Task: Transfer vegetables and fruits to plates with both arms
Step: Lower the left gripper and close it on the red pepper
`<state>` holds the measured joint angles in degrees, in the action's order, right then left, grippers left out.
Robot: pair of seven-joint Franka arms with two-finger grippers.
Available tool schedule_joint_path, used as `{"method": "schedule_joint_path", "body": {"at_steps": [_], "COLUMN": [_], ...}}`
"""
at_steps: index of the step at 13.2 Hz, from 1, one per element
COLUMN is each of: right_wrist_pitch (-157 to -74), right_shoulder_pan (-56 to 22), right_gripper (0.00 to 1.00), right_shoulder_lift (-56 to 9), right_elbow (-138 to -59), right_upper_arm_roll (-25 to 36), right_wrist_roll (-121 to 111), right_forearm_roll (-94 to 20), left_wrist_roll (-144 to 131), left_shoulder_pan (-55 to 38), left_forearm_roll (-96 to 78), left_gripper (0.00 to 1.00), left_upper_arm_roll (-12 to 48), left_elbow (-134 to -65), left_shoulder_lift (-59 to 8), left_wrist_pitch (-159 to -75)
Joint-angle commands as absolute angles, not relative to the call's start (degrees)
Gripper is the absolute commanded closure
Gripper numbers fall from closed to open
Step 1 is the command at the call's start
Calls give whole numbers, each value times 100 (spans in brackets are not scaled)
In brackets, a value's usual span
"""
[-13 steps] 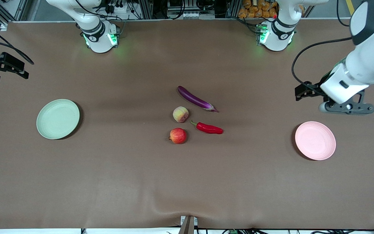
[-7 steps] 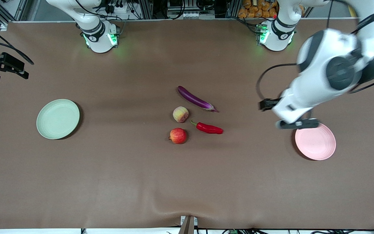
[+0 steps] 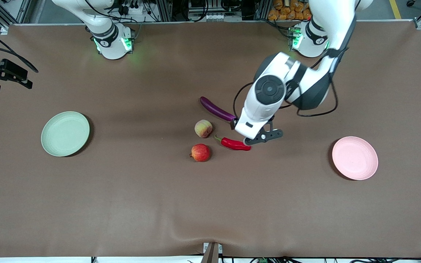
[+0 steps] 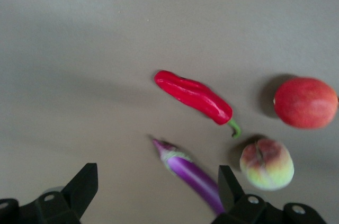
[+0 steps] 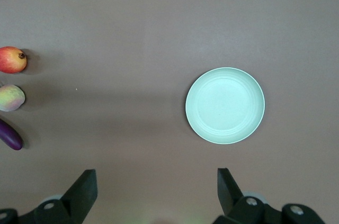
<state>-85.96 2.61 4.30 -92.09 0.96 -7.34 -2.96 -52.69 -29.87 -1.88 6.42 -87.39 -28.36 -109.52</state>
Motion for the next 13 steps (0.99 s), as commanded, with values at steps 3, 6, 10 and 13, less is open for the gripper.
{"method": "schedule_joint_path", "body": {"at_steps": [3,6,10,13], "right_wrist_pitch": [-8543,-8543,-8543,-8534], "right_shoulder_pan": [387,387,387,378], "right_gripper": [0,0,0,0], "right_shoulder_lift": [448,448,448,448], "right_elbow": [-9185,-9185,-9185,-9185], "right_upper_arm_roll": [18,18,18,18], "right_wrist_roll": [-809,-809,-809,-809], "right_forearm_roll": [-378,-378,-378,-378], "left_wrist_roll": [-6221,-7195,-8084,-8506], "left_shoulder_pan": [-3173,-3059,-3006,-3015], "left_forearm_roll": [-229,-229,-220,-202], "left_gripper": [0,0,0,0], "left_upper_arm_roll": [598,528,484,440], "left_elbow": [-8745,-8597,-8569,-8578], "left_shoulder_lift": [-3461,-3918,-4209,-4403], "left_wrist_pitch": [-11388,-12336,-12621,-12797]}}
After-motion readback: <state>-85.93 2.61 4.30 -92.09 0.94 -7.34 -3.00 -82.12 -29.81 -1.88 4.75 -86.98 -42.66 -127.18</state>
